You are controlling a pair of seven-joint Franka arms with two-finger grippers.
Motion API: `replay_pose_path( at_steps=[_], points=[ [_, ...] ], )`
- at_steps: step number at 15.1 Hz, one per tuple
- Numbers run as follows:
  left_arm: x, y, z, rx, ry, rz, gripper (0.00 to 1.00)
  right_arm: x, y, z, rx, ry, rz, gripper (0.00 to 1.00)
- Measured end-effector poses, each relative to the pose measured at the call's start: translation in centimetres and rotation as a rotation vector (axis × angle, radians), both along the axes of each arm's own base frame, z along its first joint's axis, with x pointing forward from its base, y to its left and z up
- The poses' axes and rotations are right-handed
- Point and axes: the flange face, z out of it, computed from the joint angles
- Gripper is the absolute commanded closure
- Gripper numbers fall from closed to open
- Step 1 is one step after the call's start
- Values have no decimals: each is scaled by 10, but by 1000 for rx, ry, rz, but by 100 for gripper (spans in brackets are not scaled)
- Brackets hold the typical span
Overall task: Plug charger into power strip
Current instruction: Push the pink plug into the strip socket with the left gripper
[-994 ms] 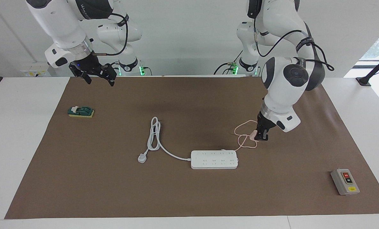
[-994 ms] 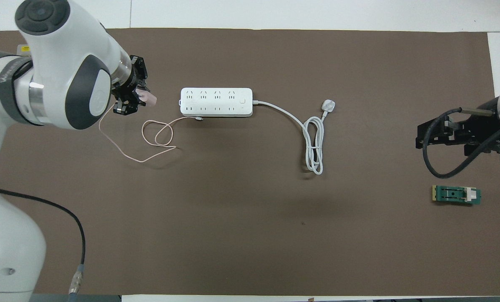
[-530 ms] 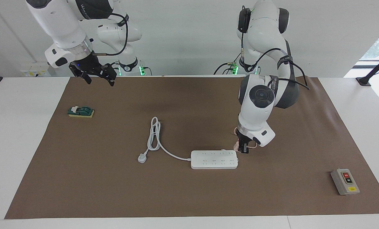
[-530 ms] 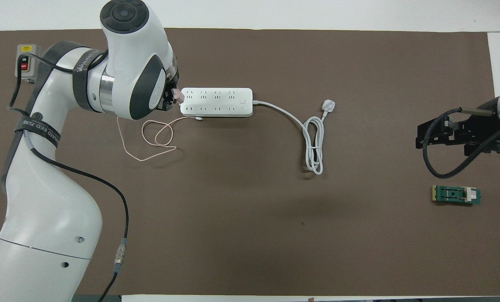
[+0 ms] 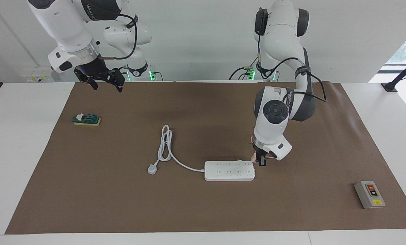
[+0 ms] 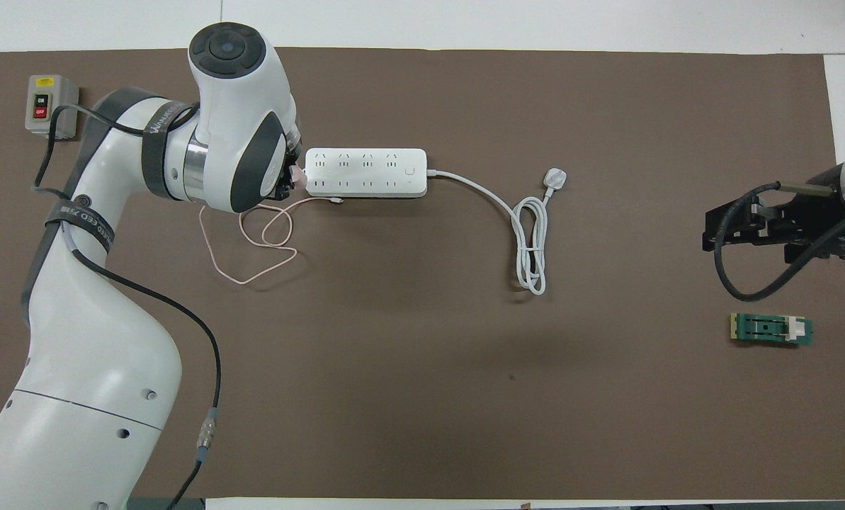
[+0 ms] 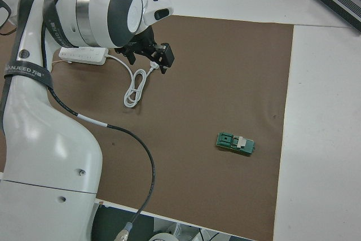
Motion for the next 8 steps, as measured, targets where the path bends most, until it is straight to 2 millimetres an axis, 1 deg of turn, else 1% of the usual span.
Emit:
replay_pose_path(
  at_steps=[4,8],
  points=[
    [0,-1,1,-8,-20,-1,100,0,0,0,0,0,0,0],
    [-3,-10,2,-12,-33,15,100,0,0,0,0,0,0,0]
  ],
)
